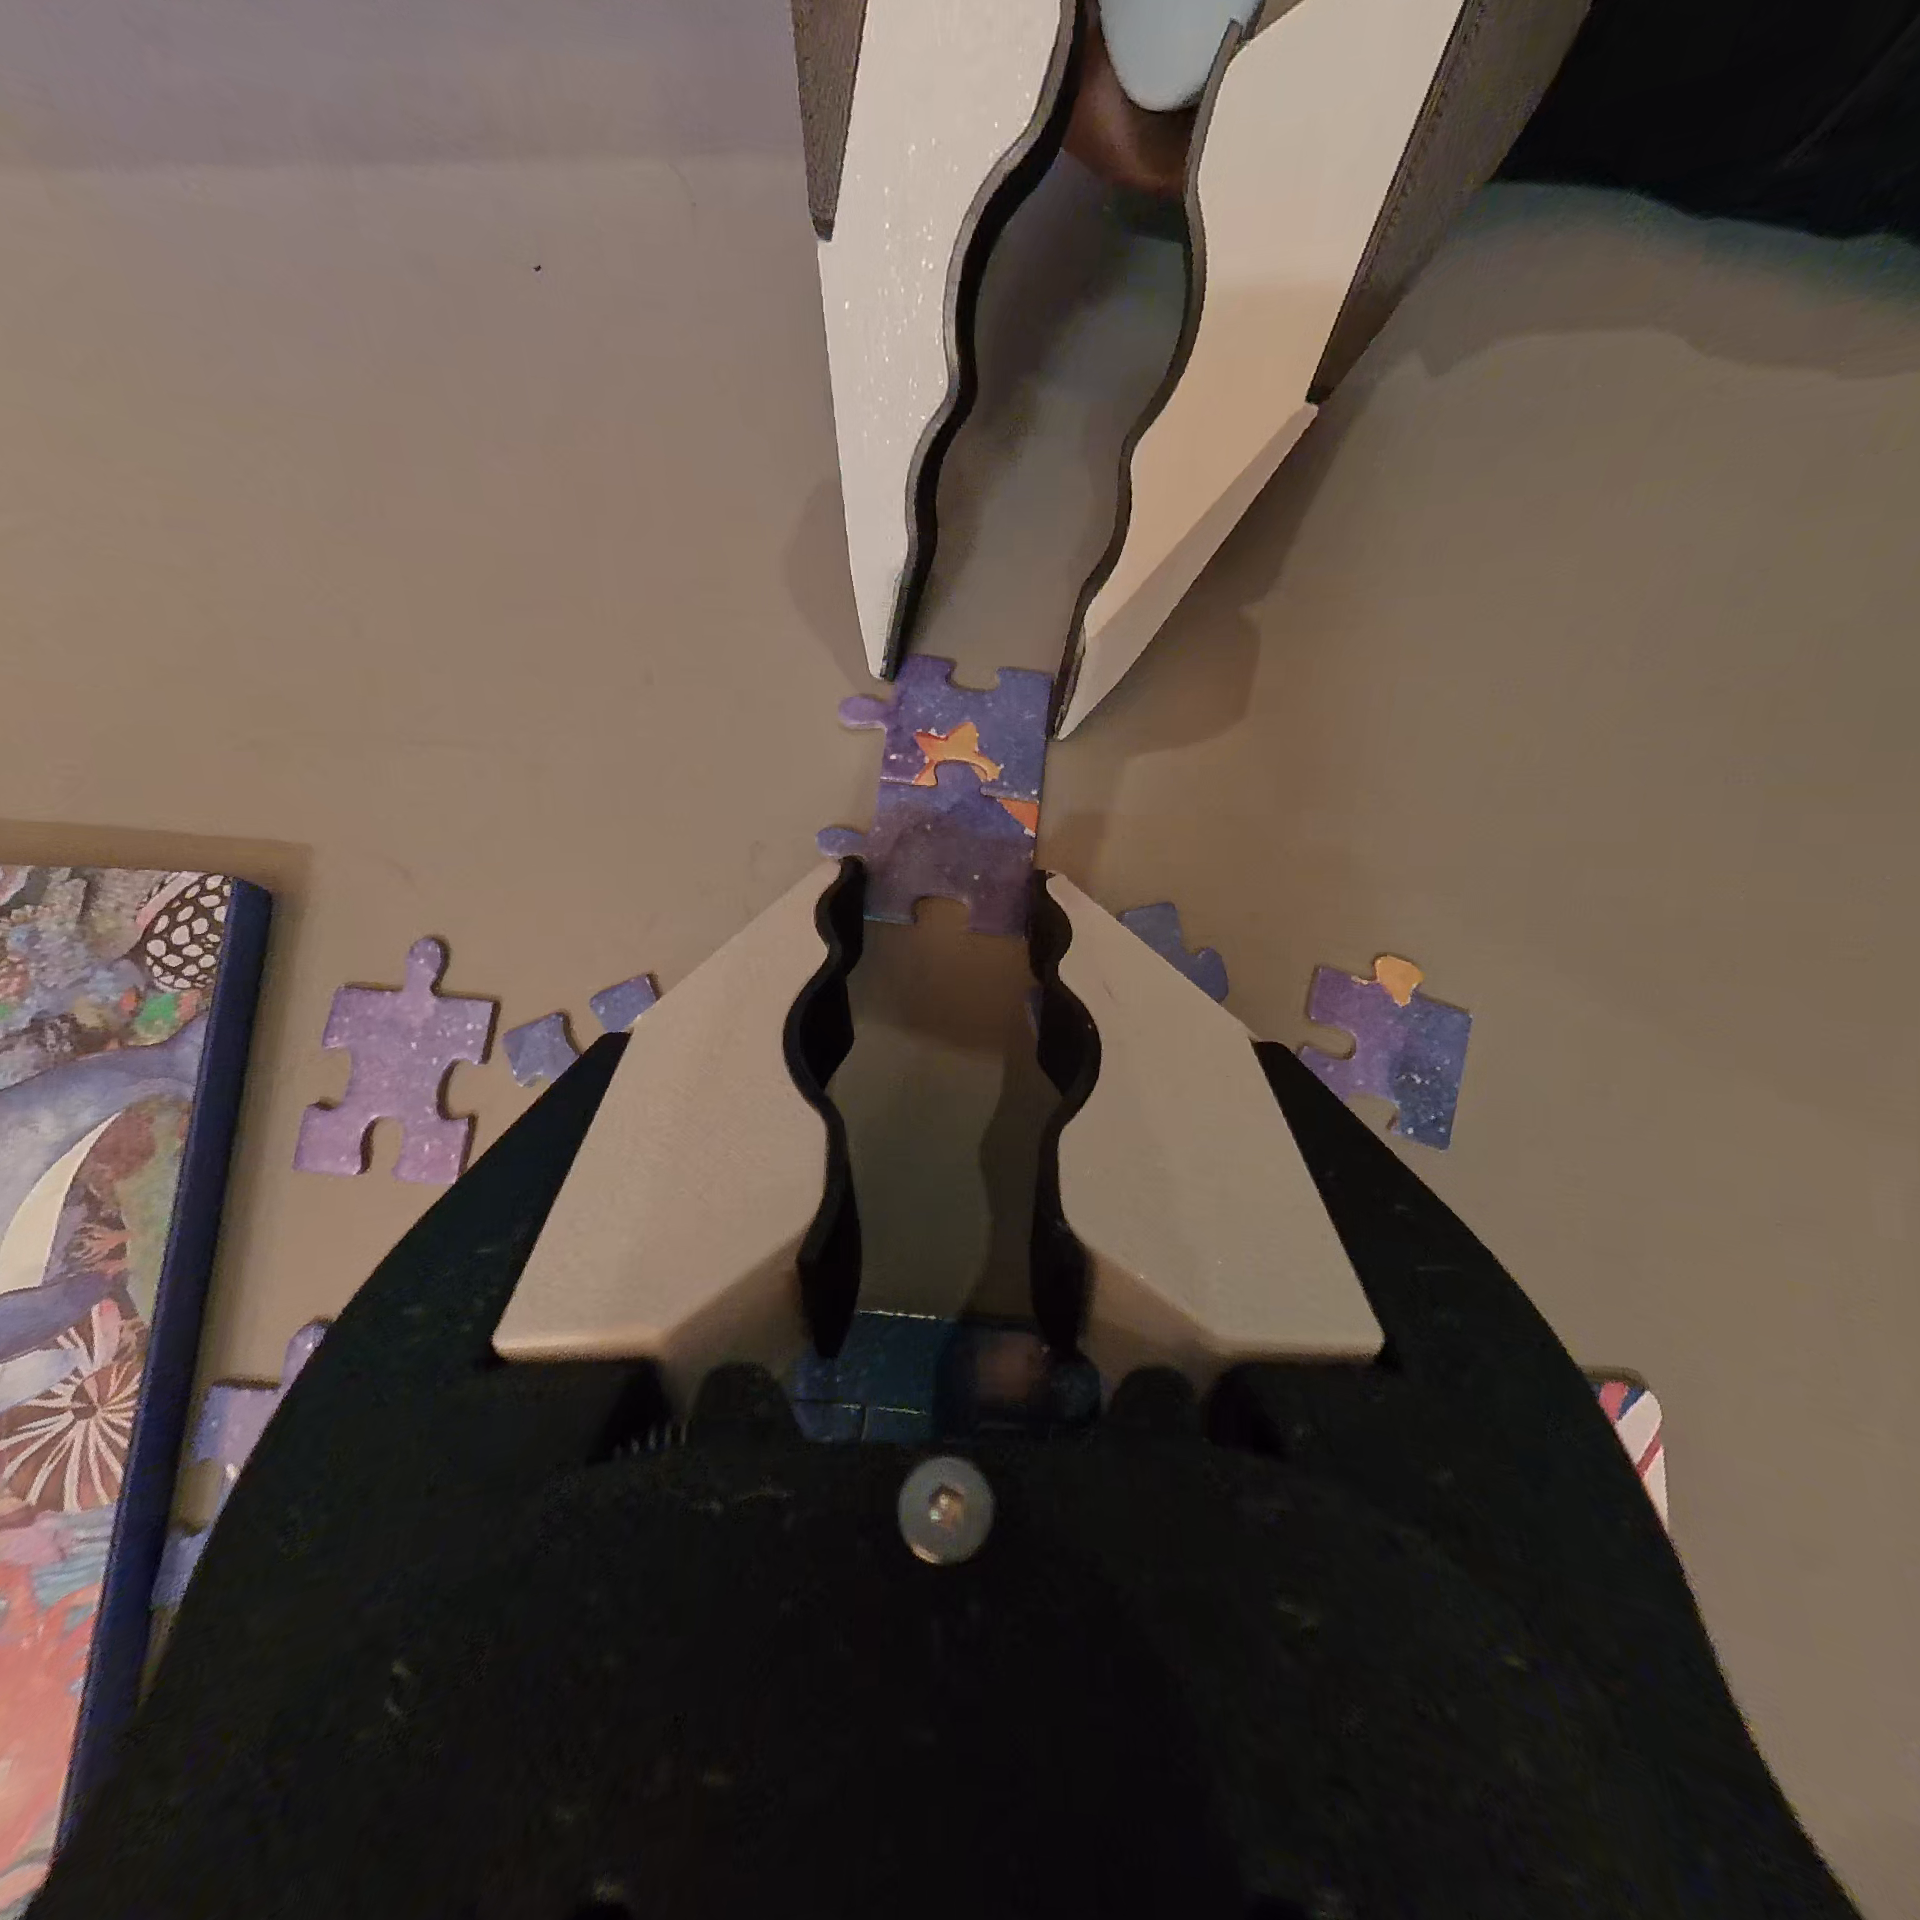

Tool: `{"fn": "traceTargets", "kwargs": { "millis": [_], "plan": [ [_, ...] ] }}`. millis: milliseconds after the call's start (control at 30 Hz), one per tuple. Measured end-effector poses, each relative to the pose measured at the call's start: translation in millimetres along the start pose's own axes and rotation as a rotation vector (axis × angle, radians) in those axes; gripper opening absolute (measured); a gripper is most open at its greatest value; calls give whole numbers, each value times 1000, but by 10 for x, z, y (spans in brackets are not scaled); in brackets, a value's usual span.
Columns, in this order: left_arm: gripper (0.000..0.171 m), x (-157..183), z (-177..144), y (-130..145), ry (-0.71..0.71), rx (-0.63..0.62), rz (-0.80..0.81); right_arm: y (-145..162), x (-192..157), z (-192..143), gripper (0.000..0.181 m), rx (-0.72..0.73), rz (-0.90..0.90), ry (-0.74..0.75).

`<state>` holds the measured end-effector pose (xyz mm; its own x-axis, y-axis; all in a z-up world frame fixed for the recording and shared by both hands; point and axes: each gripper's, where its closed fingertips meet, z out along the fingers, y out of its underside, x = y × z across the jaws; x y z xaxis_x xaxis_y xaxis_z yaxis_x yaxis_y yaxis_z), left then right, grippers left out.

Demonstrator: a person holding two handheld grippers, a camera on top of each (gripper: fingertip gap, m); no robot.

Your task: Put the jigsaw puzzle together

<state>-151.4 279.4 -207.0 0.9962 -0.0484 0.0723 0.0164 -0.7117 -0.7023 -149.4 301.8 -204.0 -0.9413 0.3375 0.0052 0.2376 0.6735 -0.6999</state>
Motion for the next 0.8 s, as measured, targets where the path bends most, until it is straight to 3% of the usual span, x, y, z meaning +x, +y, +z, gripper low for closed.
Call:
{"fn": "traceTargets", "kwargs": {
  "millis": [267,367,467,633,800],
  "plan": [
    [31,19,0,0,13,2,-2,-79,-37,-115,29,48,-11,-14],
    [30,15,-3,3,12,2,-6,-143,-58,-202,19,84,-10,-18],
    [30,16,-2,5,7,1,0,-133,-49,-230,25,79,0,-7],
    [30,17,-1,8,3,-1,8,-23,-33,-48,49,25,23,-9],
    [30,23,-1,7,8,-1,9,-36,-23,42,38,6,13,22]
  ]
}}
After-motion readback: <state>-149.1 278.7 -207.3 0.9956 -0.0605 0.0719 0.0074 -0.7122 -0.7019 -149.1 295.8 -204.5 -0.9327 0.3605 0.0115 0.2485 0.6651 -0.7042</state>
